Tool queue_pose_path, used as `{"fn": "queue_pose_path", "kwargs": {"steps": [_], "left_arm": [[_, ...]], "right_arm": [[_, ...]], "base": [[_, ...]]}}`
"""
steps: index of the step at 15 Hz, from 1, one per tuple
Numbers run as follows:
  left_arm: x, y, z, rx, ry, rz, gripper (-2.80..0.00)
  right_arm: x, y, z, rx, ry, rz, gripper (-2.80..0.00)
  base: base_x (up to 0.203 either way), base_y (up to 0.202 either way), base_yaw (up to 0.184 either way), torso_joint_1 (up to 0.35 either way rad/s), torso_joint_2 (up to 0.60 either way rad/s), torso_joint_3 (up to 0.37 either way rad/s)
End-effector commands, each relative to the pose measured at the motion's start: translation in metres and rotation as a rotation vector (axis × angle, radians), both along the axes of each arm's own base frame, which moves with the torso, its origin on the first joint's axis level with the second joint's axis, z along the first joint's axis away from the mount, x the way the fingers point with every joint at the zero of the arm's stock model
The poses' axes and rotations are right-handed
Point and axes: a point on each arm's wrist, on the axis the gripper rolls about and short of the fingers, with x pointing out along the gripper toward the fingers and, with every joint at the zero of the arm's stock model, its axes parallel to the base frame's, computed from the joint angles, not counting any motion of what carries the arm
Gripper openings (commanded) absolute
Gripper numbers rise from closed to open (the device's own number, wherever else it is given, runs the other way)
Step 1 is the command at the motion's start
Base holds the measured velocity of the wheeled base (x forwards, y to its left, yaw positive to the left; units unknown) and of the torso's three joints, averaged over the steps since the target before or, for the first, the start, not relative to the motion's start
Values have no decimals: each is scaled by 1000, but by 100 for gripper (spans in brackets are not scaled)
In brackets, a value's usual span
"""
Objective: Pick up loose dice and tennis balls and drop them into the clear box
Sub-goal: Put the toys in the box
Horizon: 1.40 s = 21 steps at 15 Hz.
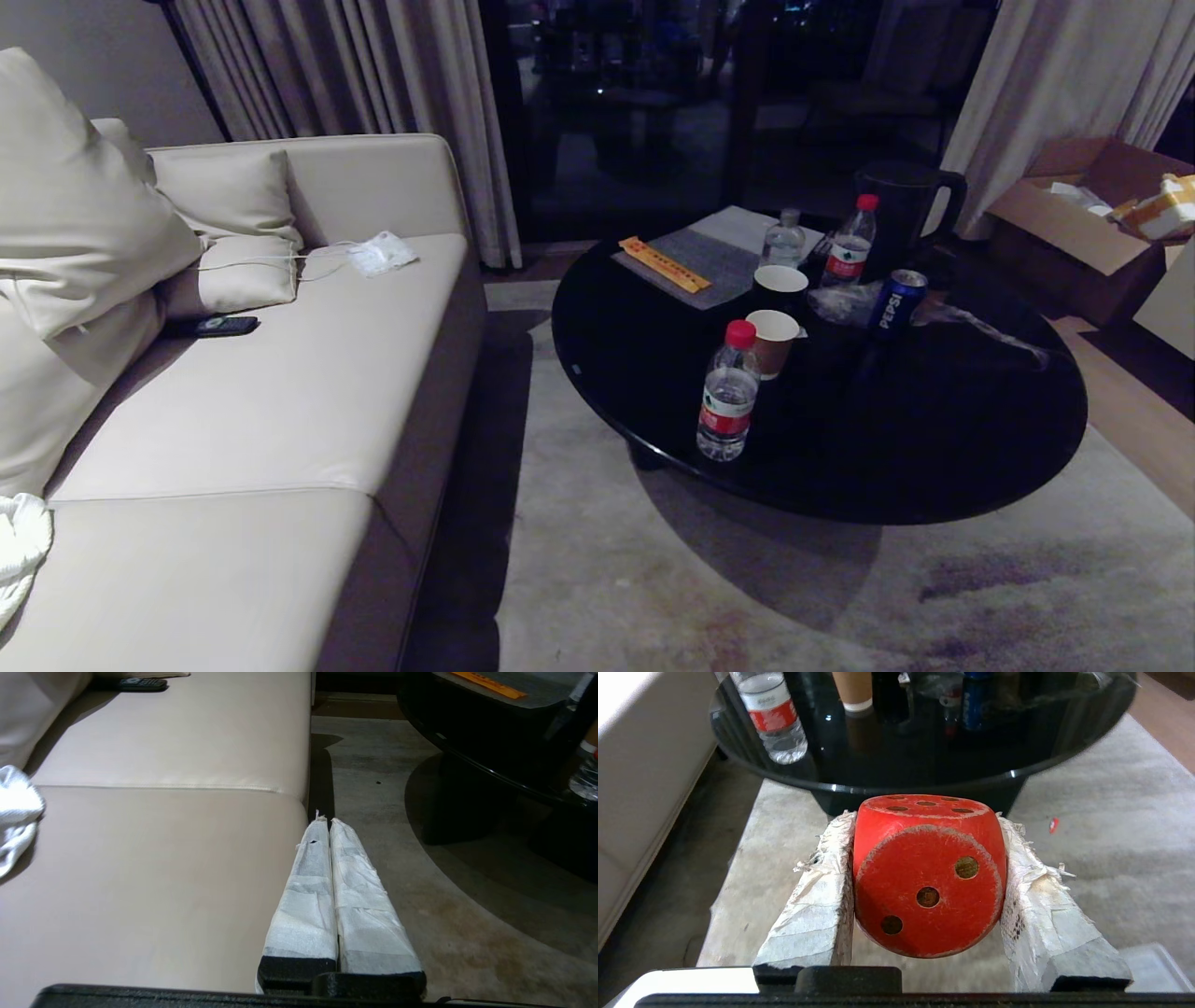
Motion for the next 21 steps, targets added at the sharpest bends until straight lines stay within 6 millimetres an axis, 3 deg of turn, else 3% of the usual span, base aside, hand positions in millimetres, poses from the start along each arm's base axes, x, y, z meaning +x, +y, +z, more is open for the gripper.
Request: {"fn": "queue_pose_path", "kwargs": {"steps": [1,21], "left_arm": [[0,0,0,-4,1,2,-280],[0,0,0,-5,1,2,-280]], "right_arm": [[0,0,0,0,1,0,-280],[0,0,0,0,2,0,-280]], "base": [[-165,0,-1,7,1,6],[-184,0,-1,2,1,2]]}}
